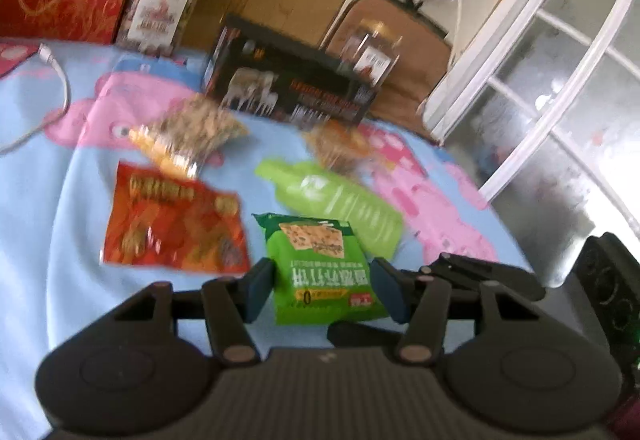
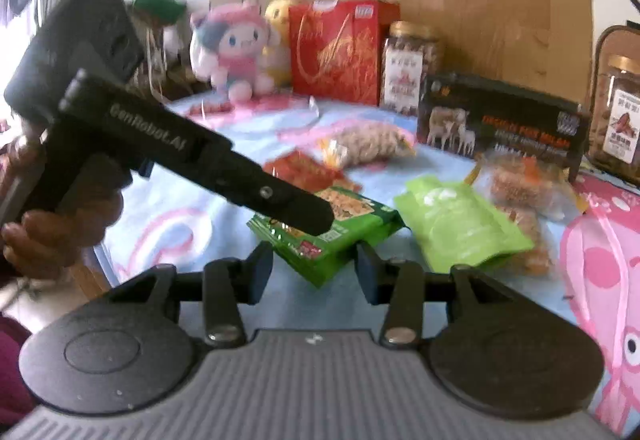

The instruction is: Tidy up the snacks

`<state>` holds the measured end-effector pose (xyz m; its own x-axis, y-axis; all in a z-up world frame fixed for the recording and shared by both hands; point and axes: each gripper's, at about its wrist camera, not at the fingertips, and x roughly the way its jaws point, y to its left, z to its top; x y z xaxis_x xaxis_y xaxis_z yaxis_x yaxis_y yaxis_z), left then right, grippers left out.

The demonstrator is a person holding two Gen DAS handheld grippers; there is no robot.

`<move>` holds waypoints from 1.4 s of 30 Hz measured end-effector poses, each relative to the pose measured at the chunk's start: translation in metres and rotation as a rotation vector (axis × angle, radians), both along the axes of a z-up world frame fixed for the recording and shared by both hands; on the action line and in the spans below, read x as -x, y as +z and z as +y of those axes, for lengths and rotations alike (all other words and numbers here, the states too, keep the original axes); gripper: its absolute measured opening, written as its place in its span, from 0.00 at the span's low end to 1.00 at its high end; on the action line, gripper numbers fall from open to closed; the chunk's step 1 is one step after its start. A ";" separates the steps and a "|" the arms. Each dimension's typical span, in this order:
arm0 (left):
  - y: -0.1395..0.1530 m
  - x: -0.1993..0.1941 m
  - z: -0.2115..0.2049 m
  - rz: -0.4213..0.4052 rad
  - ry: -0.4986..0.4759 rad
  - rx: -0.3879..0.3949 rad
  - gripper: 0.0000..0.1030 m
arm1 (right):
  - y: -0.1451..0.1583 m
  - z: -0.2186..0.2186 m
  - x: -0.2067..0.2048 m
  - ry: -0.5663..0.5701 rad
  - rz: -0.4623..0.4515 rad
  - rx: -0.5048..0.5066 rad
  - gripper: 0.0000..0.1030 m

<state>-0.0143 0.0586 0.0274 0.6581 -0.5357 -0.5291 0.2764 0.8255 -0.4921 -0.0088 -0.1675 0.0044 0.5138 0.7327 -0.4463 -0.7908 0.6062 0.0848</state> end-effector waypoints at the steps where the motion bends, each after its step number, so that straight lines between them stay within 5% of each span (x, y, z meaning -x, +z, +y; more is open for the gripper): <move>1: 0.005 -0.001 0.001 -0.018 -0.001 0.002 0.52 | 0.003 0.000 -0.001 -0.004 -0.008 -0.018 0.46; 9: 0.047 -0.063 -0.010 -0.136 0.039 -0.069 0.52 | 0.039 0.013 -0.051 -0.043 -0.152 -0.025 0.46; 15: 0.068 -0.148 -0.016 -0.167 0.135 -0.100 0.52 | 0.058 0.028 -0.134 -0.137 -0.115 -0.066 0.45; 20: 0.065 -0.197 -0.020 -0.112 0.229 -0.128 0.54 | 0.058 0.047 -0.183 -0.278 -0.104 -0.023 0.45; 27: 0.054 -0.153 -0.003 -0.137 0.199 -0.047 0.54 | 0.050 -0.008 -0.167 -0.346 -0.041 -0.156 0.45; 33: 0.023 -0.103 -0.005 -0.086 0.140 0.016 0.54 | 0.019 -0.074 -0.130 -0.408 0.176 -0.314 0.45; 42: 0.012 -0.105 -0.037 -0.012 0.080 -0.007 0.57 | 0.007 -0.079 -0.112 -0.448 0.209 -0.285 0.45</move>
<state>0.0905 0.0219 0.0392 0.7054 -0.4774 -0.5239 0.2151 0.8485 -0.4835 0.1034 -0.2468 0.0111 0.7241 0.5701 -0.3882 -0.4106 0.8085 0.4216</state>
